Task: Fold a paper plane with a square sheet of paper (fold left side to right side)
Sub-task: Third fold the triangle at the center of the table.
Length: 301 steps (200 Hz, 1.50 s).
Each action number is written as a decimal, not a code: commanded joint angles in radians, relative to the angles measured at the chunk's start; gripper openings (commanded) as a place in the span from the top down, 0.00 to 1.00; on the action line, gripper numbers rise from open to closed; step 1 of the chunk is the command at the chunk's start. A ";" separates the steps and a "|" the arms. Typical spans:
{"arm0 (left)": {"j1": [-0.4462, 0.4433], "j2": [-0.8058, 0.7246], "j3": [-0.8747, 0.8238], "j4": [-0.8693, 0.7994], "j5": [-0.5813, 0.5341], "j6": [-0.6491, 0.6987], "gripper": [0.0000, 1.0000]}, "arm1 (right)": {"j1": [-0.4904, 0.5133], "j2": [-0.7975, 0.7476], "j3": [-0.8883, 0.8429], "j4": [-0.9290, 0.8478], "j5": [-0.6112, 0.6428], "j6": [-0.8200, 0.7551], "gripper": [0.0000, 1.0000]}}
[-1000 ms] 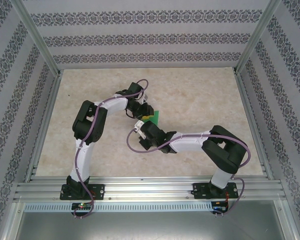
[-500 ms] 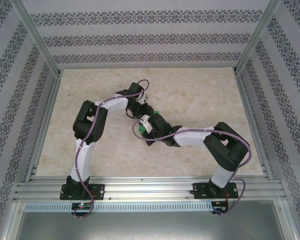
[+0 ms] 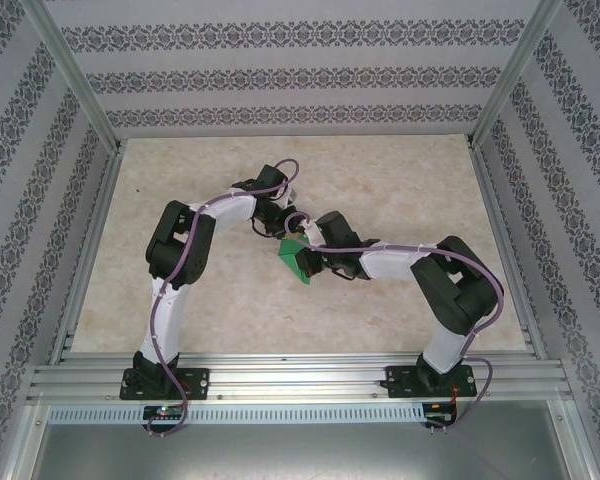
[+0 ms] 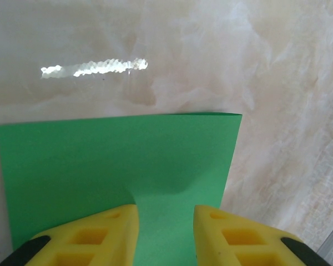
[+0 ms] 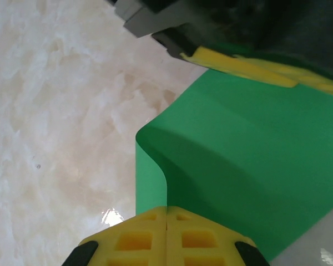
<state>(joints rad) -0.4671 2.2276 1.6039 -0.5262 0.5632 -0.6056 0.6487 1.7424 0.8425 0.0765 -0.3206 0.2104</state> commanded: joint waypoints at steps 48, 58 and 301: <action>-0.015 0.049 -0.031 -0.041 -0.046 0.020 0.66 | -0.043 0.022 -0.020 0.030 -0.007 0.065 1.00; -0.015 0.049 -0.032 -0.040 -0.045 0.020 0.66 | -0.048 0.023 -0.026 0.038 -0.010 0.073 1.00; -0.018 0.064 -0.048 -0.028 -0.046 0.017 0.67 | -0.092 0.031 -0.022 0.011 0.018 0.115 1.00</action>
<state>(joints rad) -0.4671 2.2276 1.5959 -0.5179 0.5636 -0.6056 0.5728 1.7943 0.8181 0.0822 -0.3206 0.3210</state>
